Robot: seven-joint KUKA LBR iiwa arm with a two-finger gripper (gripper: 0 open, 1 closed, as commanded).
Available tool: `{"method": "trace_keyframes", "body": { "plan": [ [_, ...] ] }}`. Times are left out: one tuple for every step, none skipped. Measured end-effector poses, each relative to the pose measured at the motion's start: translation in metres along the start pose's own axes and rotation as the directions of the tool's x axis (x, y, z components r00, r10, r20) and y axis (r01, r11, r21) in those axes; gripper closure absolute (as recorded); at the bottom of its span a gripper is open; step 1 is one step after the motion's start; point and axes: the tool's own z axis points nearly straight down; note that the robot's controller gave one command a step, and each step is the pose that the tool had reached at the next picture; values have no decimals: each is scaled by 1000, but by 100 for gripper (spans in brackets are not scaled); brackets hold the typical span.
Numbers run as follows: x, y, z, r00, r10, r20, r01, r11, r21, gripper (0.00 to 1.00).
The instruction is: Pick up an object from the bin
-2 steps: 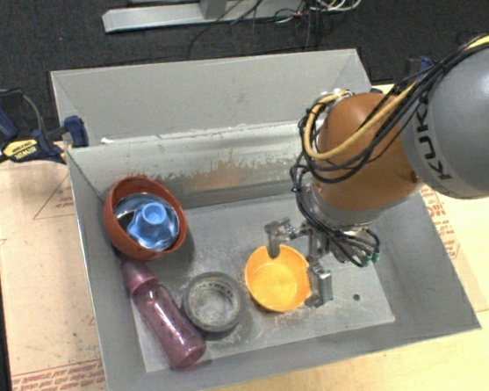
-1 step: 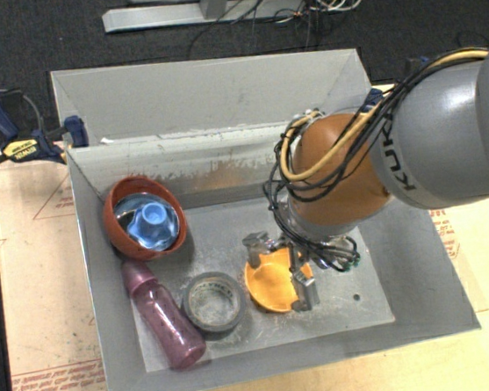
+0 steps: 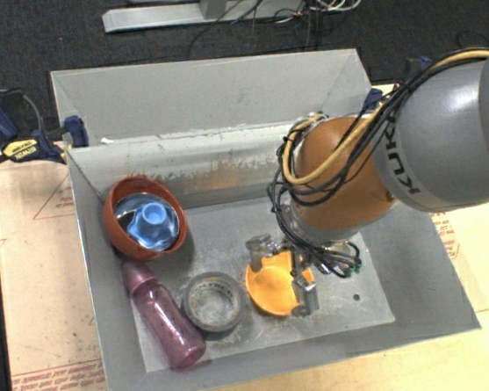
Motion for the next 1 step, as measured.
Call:
{"method": "trace_keyframes", "body": {
  "plan": [
    [7, 14, 0, 971, -239, 2, 239, 971, 1, 100]
  ]
}}
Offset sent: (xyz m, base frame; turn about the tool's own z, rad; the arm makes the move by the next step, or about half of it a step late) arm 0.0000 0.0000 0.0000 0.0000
